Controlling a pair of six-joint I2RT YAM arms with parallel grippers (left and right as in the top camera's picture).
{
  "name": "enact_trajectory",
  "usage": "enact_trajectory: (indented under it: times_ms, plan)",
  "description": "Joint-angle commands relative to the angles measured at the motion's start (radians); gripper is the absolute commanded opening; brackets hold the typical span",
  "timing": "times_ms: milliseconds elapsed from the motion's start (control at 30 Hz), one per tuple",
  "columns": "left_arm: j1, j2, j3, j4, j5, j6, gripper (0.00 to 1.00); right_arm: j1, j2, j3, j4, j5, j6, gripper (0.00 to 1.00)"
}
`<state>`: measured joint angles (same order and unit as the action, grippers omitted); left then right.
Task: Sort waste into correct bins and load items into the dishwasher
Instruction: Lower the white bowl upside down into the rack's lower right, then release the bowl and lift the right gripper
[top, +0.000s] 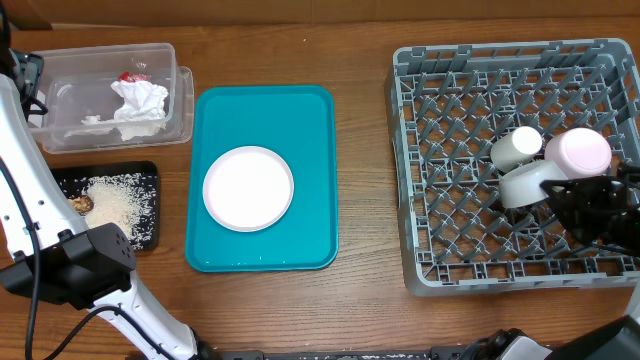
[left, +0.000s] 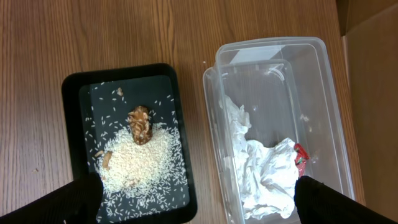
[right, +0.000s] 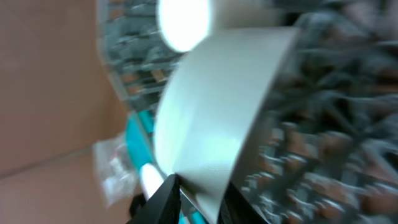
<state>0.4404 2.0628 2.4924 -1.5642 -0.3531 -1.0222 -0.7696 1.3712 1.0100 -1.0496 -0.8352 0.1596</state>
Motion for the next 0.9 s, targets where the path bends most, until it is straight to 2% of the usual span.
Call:
enact_trajectory:
  times_ms: [0,133,400,600,867]
  plan:
    - [-0.002,0.005,-0.004,0.0,-0.019,-0.01,1.0,-0.001,-0.049,0.068,-0.041,0.266,0.102,0.22]
    - [-0.002,0.005,-0.004,0.0,-0.019,-0.01,1.0,-0.001,-0.081,0.117,-0.082,0.31,0.116,0.25]
    - [-0.002,0.005,-0.004,0.0,-0.019,-0.01,1.0,0.011,-0.152,0.167,-0.109,0.335,0.132,0.24]
    - [-0.002,0.005,-0.004,-0.001,-0.019,-0.01,1.0,0.092,-0.152,0.156,-0.064,0.429,0.133,0.04]
    - [-0.002,0.005,-0.004,0.0,-0.019,-0.01,1.0,0.26,-0.043,0.119,0.035,0.581,0.149,0.04]
